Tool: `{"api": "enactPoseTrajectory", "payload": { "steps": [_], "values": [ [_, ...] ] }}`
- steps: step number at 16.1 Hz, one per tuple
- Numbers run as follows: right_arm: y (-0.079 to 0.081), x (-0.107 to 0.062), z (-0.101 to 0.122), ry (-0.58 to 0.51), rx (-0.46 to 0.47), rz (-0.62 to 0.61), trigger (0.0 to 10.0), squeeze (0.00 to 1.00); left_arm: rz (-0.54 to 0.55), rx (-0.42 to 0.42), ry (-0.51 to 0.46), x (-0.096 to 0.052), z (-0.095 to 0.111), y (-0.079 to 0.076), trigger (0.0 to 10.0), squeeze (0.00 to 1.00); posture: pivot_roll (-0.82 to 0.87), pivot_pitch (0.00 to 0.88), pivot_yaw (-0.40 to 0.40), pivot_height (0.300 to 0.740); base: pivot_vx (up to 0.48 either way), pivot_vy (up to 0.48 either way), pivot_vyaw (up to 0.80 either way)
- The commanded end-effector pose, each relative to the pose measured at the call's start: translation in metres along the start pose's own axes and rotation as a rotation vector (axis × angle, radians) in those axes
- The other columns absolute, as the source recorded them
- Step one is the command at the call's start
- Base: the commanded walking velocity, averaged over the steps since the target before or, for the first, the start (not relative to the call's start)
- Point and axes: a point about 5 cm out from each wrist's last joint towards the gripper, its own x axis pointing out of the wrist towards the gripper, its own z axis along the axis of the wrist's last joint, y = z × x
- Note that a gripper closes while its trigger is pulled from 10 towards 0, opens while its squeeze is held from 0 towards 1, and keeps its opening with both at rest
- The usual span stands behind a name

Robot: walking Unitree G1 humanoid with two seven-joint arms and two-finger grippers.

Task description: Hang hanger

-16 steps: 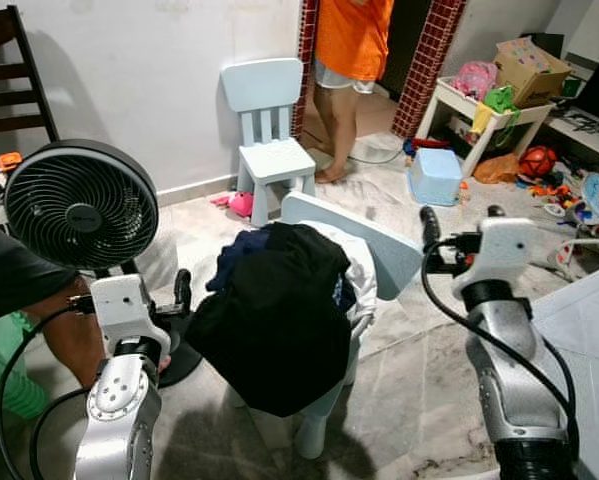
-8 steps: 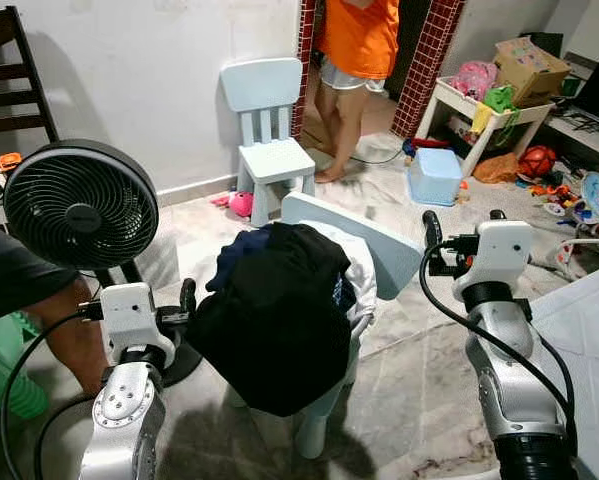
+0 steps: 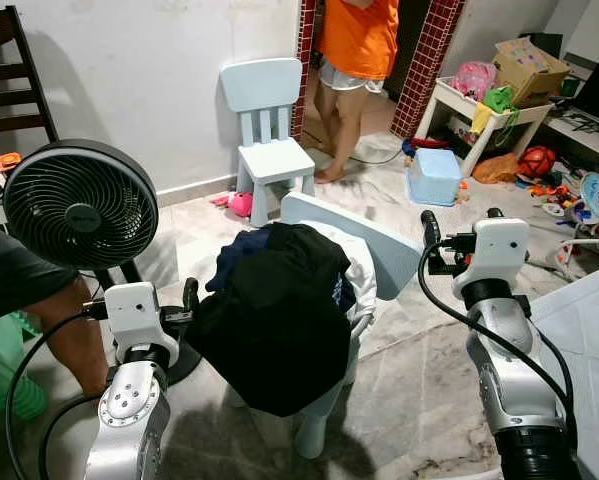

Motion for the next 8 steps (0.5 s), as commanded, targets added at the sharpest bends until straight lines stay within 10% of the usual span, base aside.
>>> {"api": "enactPoseTrajectory", "payload": {
  "steps": [1, 8],
  "values": [
    [-0.001, 0.001, -0.002, 0.003, 0.007, -0.002, 10.0, 0.00, 0.012, 0.012, -0.007, 0.002, 0.003, 0.000, 10.0, 0.00, 0.01, 0.000, -0.078, 0.740, 0.000, 0.000, 0.00],
    [0.013, 0.011, 0.008, -0.032, 0.034, 0.050, 10.0, 0.00, 0.071, 0.022, -0.039, 0.004, 0.009, 0.008, 10.0, 0.00, 0.01, 0.000, -0.097, 0.740, 0.000, 0.000, 0.00]
  ]
}}
